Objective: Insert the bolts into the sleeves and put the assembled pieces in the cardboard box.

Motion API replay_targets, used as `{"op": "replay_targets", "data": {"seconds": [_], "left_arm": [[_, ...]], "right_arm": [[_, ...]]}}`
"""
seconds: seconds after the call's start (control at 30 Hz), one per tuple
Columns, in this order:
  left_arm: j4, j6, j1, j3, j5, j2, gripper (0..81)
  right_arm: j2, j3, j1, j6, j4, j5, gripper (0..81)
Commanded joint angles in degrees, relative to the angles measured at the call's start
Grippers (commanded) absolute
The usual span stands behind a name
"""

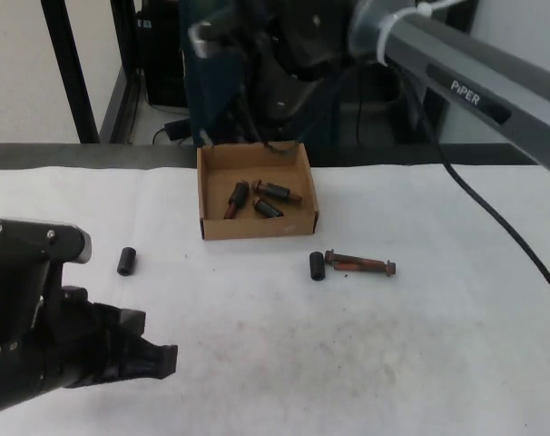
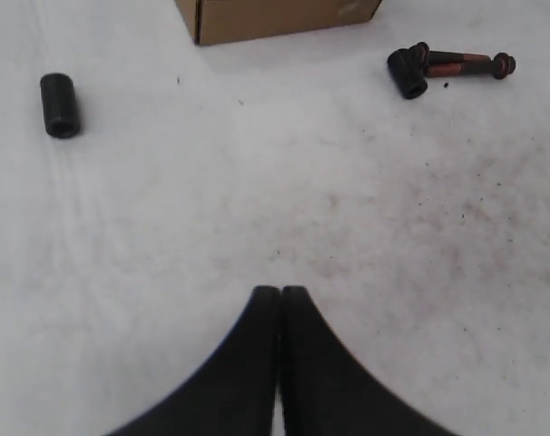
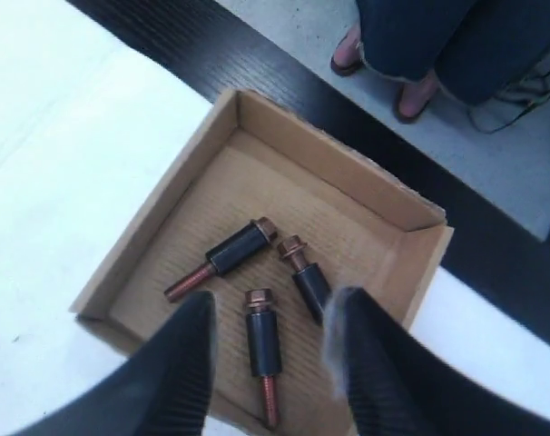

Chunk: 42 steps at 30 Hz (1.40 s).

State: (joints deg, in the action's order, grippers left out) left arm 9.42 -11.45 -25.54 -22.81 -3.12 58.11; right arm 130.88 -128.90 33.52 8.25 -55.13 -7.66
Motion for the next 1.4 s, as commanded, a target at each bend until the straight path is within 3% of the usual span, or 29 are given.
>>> {"op": "replay_targets", "data": {"seconds": [0.0, 0.17, 0.3, 0.47, 0.7, 0.83, 0.97, 1.1, 1.37], "left_arm": [[-3.9, 4.4, 2.4, 0.1, 0.5, 0.0, 0.4], [-8.3, 9.5, 8.3, -0.4, 0.5, 0.0, 0.4], [-8.1, 11.0, 12.6, -1.2, 0.5, -0.3, 0.4], [-7.1, 11.0, 15.8, -1.8, 0.0, -1.8, 0.4], [-2.5, 11.0, 16.3, -2.8, -1.9, -2.6, 0.4], [-2.0, 10.8, 16.3, -3.0, -5.2, -2.6, 0.4], [-1.4, 10.2, 16.3, -3.0, -7.9, -2.6, 0.4], [0.9, 10.2, 16.2, -3.0, -9.5, -2.6, 0.4], [3.1, 8.6, 16.2, -2.9, -12.9, -0.6, 0.4]], "right_arm": [[-4.7, -1.0, 5.6, 11.7, -2.9, -8.7, 42.3], [-8.3, 0.0, 11.6, 18.2, -3.3, -13.6, 42.3], [-12.8, 4.8, 13.2, 19.3, -4.0, -15.3, 42.3], [-23.6, 18.9, 13.2, 19.3, -3.8, -15.3, 42.3], [-38.9, 43.8, 13.2, 22.3, 1.7, -15.0, 42.3], [-44.0, 56.8, 11.8, 25.2, 6.8, -13.0, 42.3], [-44.6, 63.3, 8.3, 25.2, 8.9, -4.6, 42.3], [-41.5, 63.9, 3.7, 25.6, 8.7, 3.0, 42.3], [-35.2, 62.3, -2.6, 37.7, 9.5, 10.6, 42.3]]}}
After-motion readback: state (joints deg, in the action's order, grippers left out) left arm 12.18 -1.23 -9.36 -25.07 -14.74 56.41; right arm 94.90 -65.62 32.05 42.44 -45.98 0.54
